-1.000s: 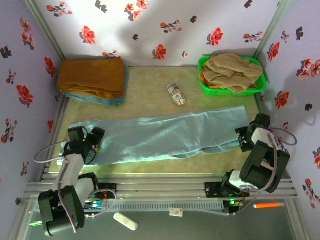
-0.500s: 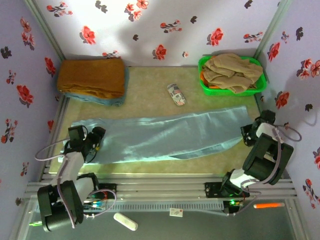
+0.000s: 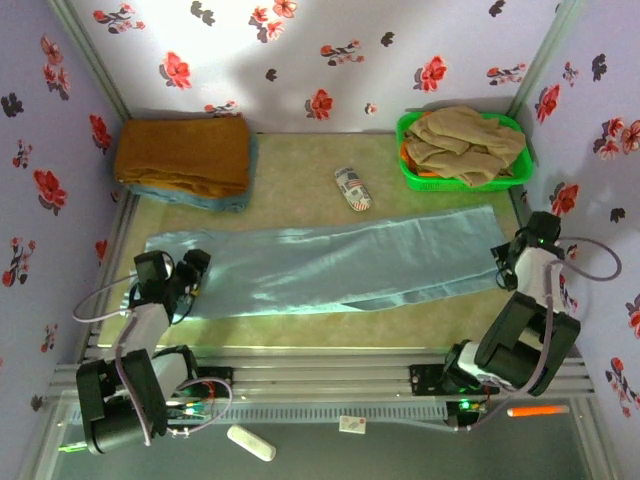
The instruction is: Fold and stack the trousers
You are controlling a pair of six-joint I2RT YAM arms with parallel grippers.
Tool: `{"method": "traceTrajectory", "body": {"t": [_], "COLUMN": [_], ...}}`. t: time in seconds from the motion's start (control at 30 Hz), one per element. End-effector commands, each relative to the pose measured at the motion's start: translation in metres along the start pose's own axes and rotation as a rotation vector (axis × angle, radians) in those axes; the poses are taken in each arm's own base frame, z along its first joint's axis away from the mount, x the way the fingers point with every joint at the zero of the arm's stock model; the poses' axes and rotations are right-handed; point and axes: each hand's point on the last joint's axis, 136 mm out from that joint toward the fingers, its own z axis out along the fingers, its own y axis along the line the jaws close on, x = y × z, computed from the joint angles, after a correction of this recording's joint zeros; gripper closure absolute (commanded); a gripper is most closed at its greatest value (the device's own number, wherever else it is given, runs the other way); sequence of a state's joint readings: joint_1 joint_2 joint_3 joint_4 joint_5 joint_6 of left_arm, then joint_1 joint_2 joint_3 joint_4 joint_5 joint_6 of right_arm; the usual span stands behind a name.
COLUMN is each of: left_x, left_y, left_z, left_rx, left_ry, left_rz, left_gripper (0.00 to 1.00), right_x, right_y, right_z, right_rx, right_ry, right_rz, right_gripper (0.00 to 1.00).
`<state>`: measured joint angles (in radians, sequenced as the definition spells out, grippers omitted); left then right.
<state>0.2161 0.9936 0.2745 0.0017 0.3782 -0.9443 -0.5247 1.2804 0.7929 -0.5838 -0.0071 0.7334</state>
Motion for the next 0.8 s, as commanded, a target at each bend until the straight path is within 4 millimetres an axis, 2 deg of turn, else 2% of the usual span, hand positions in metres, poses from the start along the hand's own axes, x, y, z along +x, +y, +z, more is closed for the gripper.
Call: {"method": "traceTrajectory", "body": {"t": [0.0,0.1,0.17,0.33,0.57,0.6,0.7,0.77], "left_x": [0.011,0.007,0.006,0.009,0.012,0.012,0.013,0.009], "left_y": [0.037,0.026,0.023,0.023,0.027,0.027,0.027,0.022], "left_z": [-0.009,-0.019,-0.023,-0.024,-0.021,-0.021,-0.022,-0.024], "left_rx": [-0.139,-0.119,-0.115,-0.110,-0.125,-0.127,-0.127,-0.116], "left_ry": [0.014,-0.005,-0.008,0.003,0.026,0.025,0.026,0.016], "left_rz": [-0.011,0.014,0.024,0.020,0.009,0.008,0.010,0.014], "left_gripper": [0.17,0.16,0.16,0.16,0.17,0.17,0.17,0.17], "right_x": [0.005,0.012,0.017,0.031,0.023,0.020,0.014,0.010], "right_y": [-0.003,0.010,0.017,0.019,0.025,0.026,0.029,0.029], "right_z": [-0.014,-0.023,-0.022,0.004,0.036,0.039,0.046,0.049], "right_rx": [-0.033,-0.114,-0.139,-0.117,-0.076,-0.075,-0.062,-0.049], "right_ry": [-0.027,-0.003,0.018,0.088,0.108,0.107,0.099,0.095], "right_rz": [-0.006,-0.009,-0.008,0.019,0.032,0.035,0.034,0.039], "right_gripper": [0.37,0.39,0.41,0.43,0.57,0.61,0.65,0.73]}}
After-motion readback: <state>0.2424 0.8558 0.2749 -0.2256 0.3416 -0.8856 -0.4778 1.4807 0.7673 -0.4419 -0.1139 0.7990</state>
